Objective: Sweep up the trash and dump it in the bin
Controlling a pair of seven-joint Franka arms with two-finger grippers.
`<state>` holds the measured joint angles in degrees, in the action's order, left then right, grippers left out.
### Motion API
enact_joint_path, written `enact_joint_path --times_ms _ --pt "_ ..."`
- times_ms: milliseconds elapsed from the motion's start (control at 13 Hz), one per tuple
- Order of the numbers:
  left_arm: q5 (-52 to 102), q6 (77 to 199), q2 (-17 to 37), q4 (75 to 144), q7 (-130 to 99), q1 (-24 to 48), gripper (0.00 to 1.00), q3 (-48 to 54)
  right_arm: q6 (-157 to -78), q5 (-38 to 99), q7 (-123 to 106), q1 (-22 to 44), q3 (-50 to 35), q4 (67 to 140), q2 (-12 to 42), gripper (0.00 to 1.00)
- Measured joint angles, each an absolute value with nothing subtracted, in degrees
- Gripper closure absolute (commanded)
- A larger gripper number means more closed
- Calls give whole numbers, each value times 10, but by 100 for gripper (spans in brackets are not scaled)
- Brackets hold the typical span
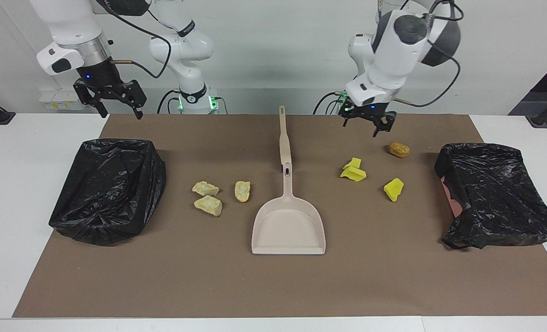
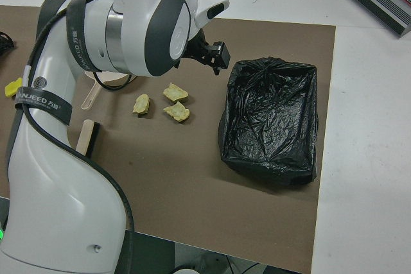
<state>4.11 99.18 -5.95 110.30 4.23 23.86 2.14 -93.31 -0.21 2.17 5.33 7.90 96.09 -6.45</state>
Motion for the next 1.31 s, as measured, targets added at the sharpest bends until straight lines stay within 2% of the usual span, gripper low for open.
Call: enact_joint_path --times_ms 384,768,1228,1305 --pt "59 1089 -70 1205 10 335 0 21 -933 -2 22 53 79 961 -64 0" --pt "59 1228 -59 1296 -165 470 0 22 -932 -2 22 53 79 961 -64 0" --pt "59 1293 -11 1320 -320 550 0 22 -921 -2 22 52 80 961 -65 0" --pt "59 1293 -6 1320 -335 556 6 22 -921 -2 22 52 80 962 -65 0"
